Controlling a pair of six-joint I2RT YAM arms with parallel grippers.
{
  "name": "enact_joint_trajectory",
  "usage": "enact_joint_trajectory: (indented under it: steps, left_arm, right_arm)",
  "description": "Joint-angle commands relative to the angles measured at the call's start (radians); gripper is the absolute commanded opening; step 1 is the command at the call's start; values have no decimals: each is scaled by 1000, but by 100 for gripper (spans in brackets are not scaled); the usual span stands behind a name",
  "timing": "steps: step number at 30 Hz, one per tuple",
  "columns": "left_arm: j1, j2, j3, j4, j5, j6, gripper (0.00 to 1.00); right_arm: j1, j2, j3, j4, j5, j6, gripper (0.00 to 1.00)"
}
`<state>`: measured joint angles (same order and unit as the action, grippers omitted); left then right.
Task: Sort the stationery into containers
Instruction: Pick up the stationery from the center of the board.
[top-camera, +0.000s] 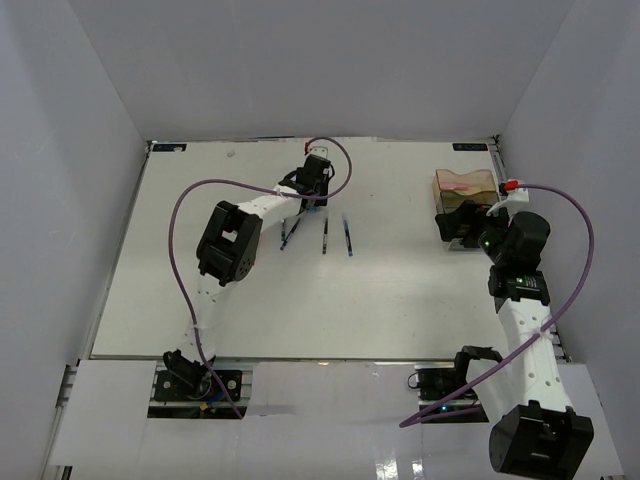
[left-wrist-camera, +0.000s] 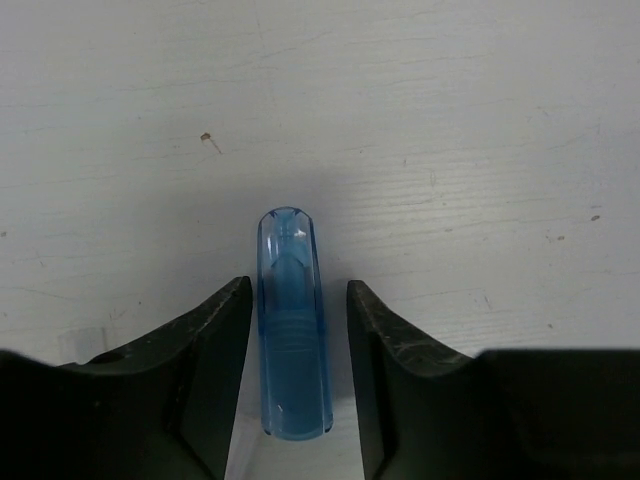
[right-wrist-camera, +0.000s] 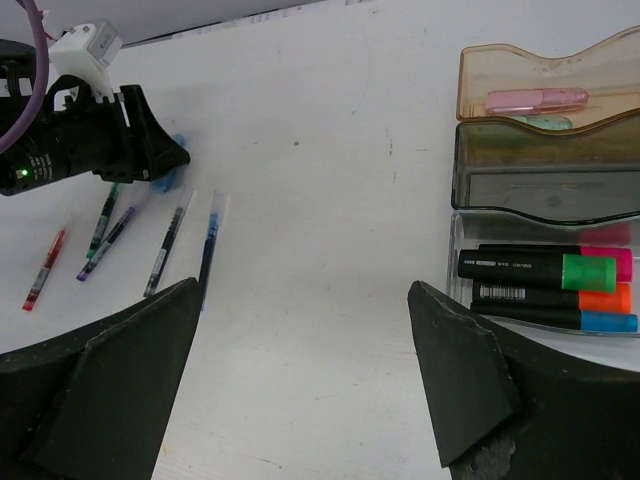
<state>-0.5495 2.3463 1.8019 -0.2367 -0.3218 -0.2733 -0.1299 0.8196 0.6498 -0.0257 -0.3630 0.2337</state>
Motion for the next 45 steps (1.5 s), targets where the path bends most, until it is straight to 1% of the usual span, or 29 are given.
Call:
enact_joint_trajectory:
  steps: [1,2,3,5,6,9,10,13,15,16,17,19,20,23,24,25,27,28,29,31,32,37,45]
  left_arm:
    - [-4,-18,-21,-33,18,-18,52]
    - [-4,-19,-24,-32,23,-21,49]
    - [-6,-21,-27,-32,23,-20,44]
    - [-6,-27,-26,-30,27,-20,38]
    - [-6,-30,-26,-29,32,-17,33]
    - [-10,-51,-9,-23,39,15,27]
    - [-10,-70,-6,-21,44,41,27]
    - [-20,-116,-1,-18,73,77,26]
    - [-30,-182,-19,-4,107,114,26]
    - [-36,-206,-32,3,147,132,27]
    - [-52,-260,-45,11,174,182,27]
    - [-81,-313,-97,28,248,241,27]
    - [-93,-368,-119,33,269,325,27]
    - [-145,-450,-214,33,337,420,27]
    - [-156,-508,-245,37,371,480,27]
    - [-171,-537,-303,39,381,508,27]
    - [-211,-620,-361,48,394,575,27]
    - [-223,-646,-416,50,398,589,27]
    - [-246,-672,-444,57,406,601,27]
    - [-265,-746,-495,65,429,628,27]
    - [-280,-769,-542,74,440,635,27]
    - [-303,-901,-660,122,484,648,27]
    - [-309,-1012,-795,203,524,674,27]
  right_arm:
    - [6,-14,-9,47,-7,-7,90]
    - [7,-16,-9,46,-7,-8,90]
    - [7,-17,-9,44,-7,-8,90]
    - [10,-20,-6,38,-5,-13,90]
    - [12,-23,-6,37,-4,-14,90]
    - [18,-25,-1,30,-8,-19,90]
    - [19,-25,4,27,-10,-20,90]
    - [26,-27,20,27,-36,-20,90]
    - [27,-23,37,-8,-66,-11,91]
    - [27,-19,46,-16,-79,-7,91]
    - [29,-14,71,-34,-92,1,91]
    - [36,1,100,-57,-138,4,92]
    - [41,7,125,-78,-154,4,93]
    - [76,41,152,-102,-200,6,94]
    - [91,50,162,-112,-206,13,94]
    - [108,70,168,-117,-206,18,94]
    - [180,88,183,-123,-199,36,95]
    - [203,104,188,-120,-192,47,95]
    - [245,113,191,-115,-189,58,95]
    - [282,145,198,-94,-192,87,96]
    - [321,156,203,-92,-191,95,96]
    - [444,223,240,-89,-198,115,98]
    - [512,308,261,-82,-211,134,100]
